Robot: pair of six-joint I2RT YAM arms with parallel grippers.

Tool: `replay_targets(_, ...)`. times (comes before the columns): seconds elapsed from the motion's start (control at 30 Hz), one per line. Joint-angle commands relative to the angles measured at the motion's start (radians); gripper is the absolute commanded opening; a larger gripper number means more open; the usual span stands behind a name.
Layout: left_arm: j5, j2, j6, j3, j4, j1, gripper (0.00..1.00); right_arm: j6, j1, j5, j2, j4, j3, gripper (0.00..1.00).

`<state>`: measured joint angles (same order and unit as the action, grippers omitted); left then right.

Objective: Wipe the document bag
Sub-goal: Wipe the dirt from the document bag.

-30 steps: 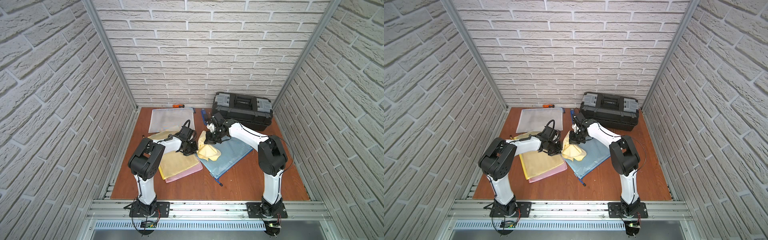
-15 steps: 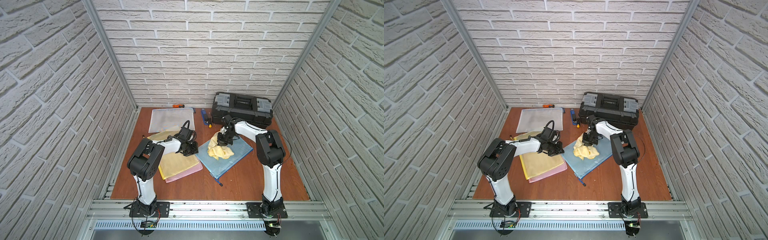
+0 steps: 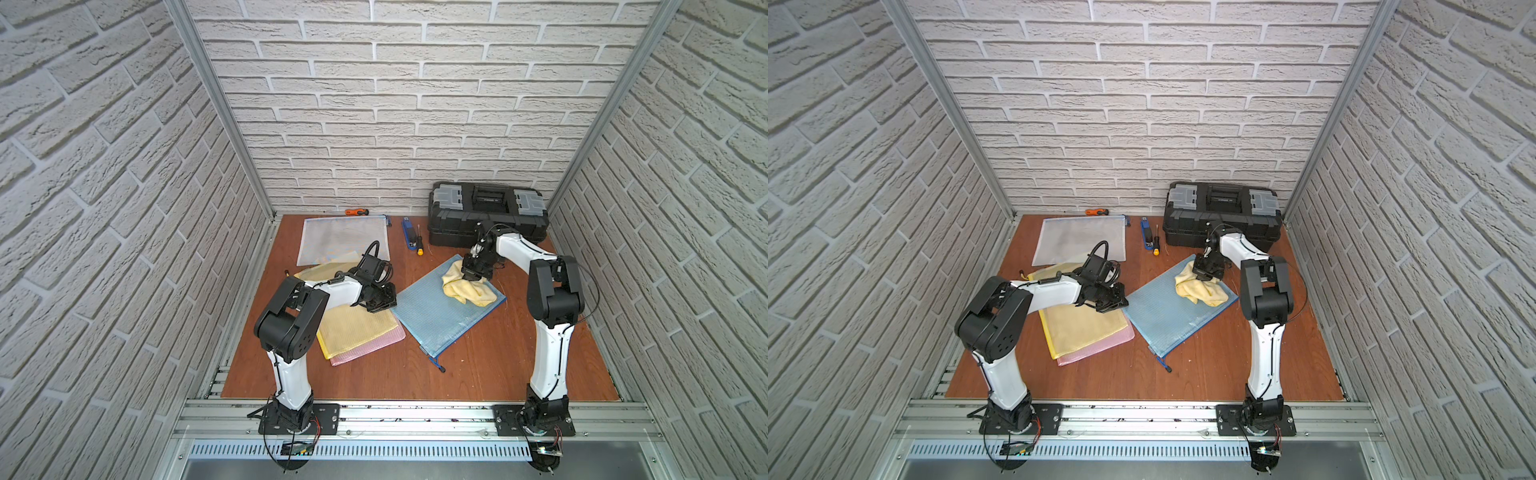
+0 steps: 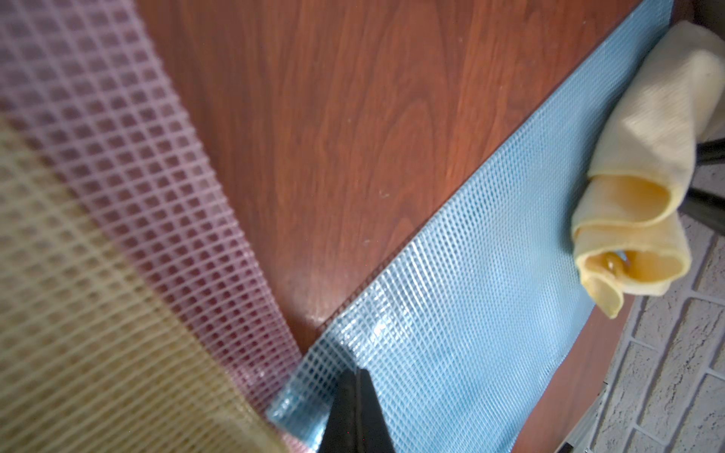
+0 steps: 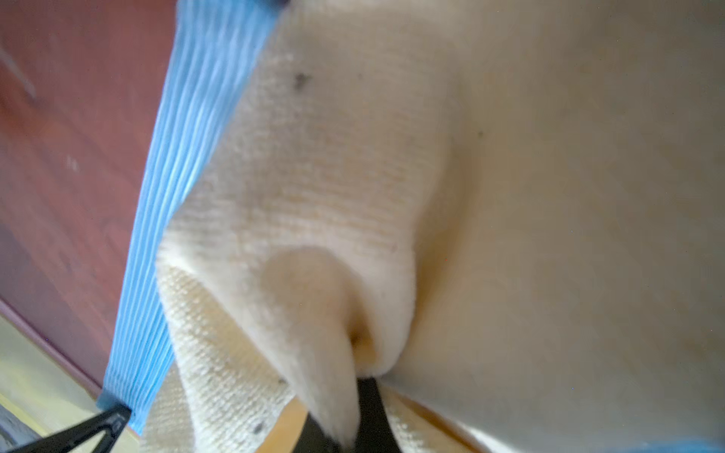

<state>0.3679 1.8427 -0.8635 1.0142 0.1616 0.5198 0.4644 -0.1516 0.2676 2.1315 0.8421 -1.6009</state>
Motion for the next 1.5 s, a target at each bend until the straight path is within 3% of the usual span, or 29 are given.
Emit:
replay_targets(0.0, -0.018, 0.006, -0.002, -0.014, 0.039, -0.001, 0.00, 0.039, -0.169, 0.034, -0.094, -0.041, 0.105, 0.02)
replay_targets(0.17, -0.018, 0.006, 0.000, -0.003, 0.052, -0.001, 0.00, 0.172, -0.343, 0.101, -0.217, -0.188, 0.328, 0.02)
replay_targets(0.3, -0.014, 0.017, 0.004, 0.015, 0.067, -0.001, 0.00, 0.181, -0.358, 0.072, -0.307, -0.157, 0.419, 0.02)
replay_targets(0.4, -0.013, 0.024, 0.008, 0.022, 0.071, -0.001, 0.00, 0.122, -0.263, -0.018, -0.349, -0.062, 0.455, 0.02)
replay_targets(0.53, -0.004, 0.038, 0.011, 0.026, 0.069, -0.002, 0.00, 0.058, -0.036, 0.032, -0.401, -0.075, 0.535, 0.02)
replay_targets(0.63, -0.001, 0.041, 0.009, 0.020, 0.065, -0.001, 0.00, 0.005, 0.083, 0.013, -0.397, -0.034, 0.505, 0.02)
replay_targets(0.83, 0.001, 0.033, 0.002, 0.009, 0.052, -0.001, 0.00, -0.035, 0.186, 0.023, -0.320, -0.004, 0.417, 0.02)
replay_targets(1.0, -0.008, 0.025, -0.006, 0.010, 0.049, -0.001, 0.00, 0.045, 0.080, 0.089, -0.372, -0.063, 0.472, 0.02)
replay_targets(1.17, 0.003, 0.031, -0.026, 0.018, 0.040, -0.001, 0.00, 0.220, -0.215, 0.135, -0.429, -0.188, 0.577, 0.02)
replay_targets(1.3, -0.001, 0.024, -0.021, 0.026, 0.057, -0.001, 0.00, 0.355, -0.392, 0.172, -0.425, -0.291, 0.597, 0.02)
replay_targets(1.37, 0.002, 0.029, -0.020, 0.033, 0.060, -0.001, 0.00, 0.392, -0.433, 0.192, -0.417, -0.337, 0.603, 0.02)
replay_targets(1.47, 0.009, 0.036, -0.021, 0.044, 0.062, -0.001, 0.00, 0.392, -0.396, 0.199, -0.408, -0.368, 0.611, 0.02)
